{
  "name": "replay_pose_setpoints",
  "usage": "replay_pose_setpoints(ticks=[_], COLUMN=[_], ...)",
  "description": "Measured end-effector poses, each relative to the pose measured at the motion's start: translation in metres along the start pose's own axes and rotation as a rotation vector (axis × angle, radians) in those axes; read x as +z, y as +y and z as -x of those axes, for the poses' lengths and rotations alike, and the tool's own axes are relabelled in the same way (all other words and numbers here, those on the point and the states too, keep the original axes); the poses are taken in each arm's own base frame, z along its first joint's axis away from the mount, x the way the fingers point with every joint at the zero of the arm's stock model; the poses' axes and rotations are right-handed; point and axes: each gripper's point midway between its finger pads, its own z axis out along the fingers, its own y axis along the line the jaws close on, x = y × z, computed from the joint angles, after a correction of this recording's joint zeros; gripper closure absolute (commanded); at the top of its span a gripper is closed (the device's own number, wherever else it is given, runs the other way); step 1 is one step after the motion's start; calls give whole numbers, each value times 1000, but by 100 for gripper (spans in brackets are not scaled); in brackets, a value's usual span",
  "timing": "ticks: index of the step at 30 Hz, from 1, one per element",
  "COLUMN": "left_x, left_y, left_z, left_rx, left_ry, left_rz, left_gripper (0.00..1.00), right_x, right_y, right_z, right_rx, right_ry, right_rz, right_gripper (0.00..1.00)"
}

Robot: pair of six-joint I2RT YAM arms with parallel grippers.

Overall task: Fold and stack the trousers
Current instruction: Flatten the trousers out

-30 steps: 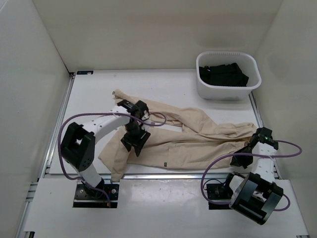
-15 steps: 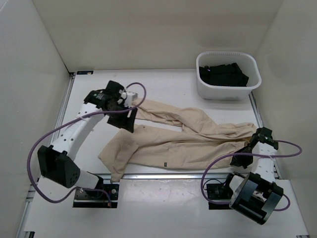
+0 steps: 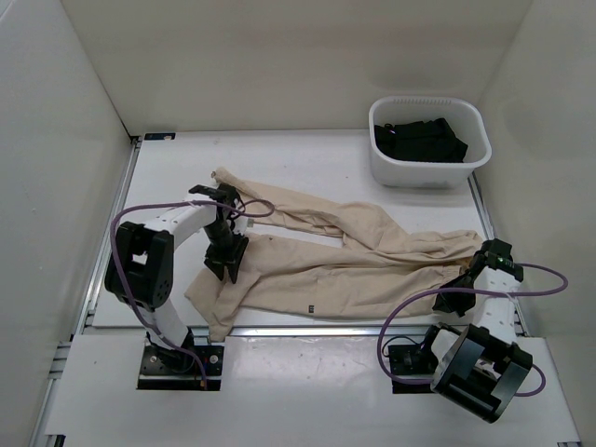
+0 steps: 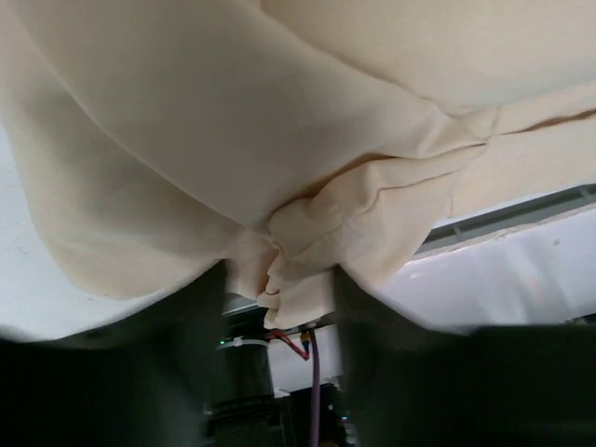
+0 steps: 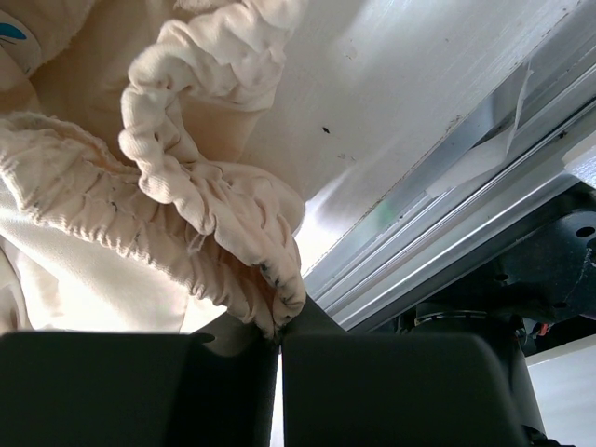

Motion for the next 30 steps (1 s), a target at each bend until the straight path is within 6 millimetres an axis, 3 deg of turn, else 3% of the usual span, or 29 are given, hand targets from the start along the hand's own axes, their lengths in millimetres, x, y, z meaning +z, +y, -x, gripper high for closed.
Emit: replay_pose_setpoints(ticks=[4, 6, 12, 15, 17, 19, 23, 26, 30], left_x=[8, 8, 4, -9, -26, -48, -81, -79, -57], left_y=[1, -3, -16, -1, 30, 84, 185, 228, 265], left_z=[-13, -17, -27, -17, 3, 22, 23, 20, 38], left_rx=[-16, -21, -47, -123, -217, -349, -589, -667, -677], left_ry=[45, 60, 108, 69, -20, -149, -290, -267, -202], left_rz=[-10, -33, -124, -141, -118, -55, 98, 180, 260], left_gripper=[78, 86, 86, 86, 86, 86, 86, 86, 86], right_x=[0, 0, 0, -3, -9, -17, -27, -28, -24], right_y=[0, 0, 0, -1, -1, 3, 6, 6, 10], right_z=[0, 0, 0, 2, 8, 18, 34, 37, 38], right_rx=[0, 0, 0, -3, -13, -27, -58, -83, -116], right_ry=[0, 0, 0, -7, -24, -49, -88, -73, -22], right_rz=[0, 0, -1, -10, -20, -24, -38, -54, -54], right_gripper=[100, 100, 100, 100, 100, 100, 100, 100, 100])
